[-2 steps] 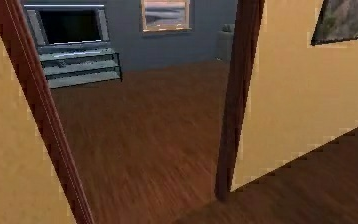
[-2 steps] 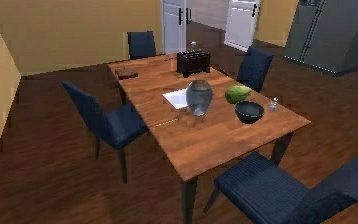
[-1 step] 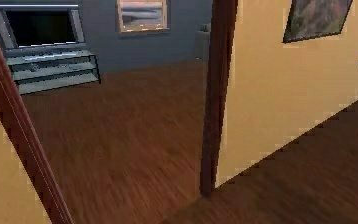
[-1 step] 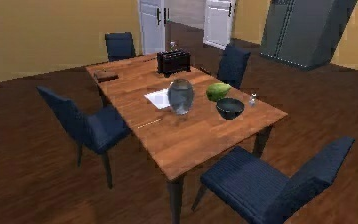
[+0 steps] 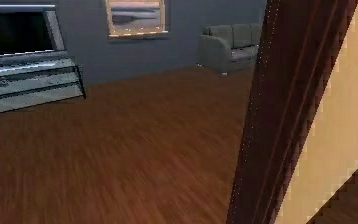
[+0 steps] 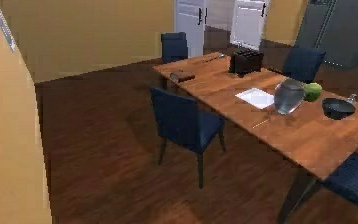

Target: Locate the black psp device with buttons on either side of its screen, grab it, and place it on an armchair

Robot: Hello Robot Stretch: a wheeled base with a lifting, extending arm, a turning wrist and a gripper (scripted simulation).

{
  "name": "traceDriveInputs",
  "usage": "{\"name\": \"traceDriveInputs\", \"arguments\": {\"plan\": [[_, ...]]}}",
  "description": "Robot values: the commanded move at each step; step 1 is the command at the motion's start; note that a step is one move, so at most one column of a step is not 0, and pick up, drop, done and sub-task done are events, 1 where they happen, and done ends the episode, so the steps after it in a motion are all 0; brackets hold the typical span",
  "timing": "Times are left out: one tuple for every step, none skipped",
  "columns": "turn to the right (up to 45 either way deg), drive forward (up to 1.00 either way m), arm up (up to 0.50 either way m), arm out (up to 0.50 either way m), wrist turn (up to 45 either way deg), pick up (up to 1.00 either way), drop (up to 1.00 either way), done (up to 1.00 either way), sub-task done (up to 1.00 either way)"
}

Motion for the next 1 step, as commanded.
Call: {"name": "traceDriveInputs", "arguments": {"plan": [[-30.0, 0.0, 0.0, 0.0, 0.0, 0.0, 0.0, 0.0, 0.0]]}}
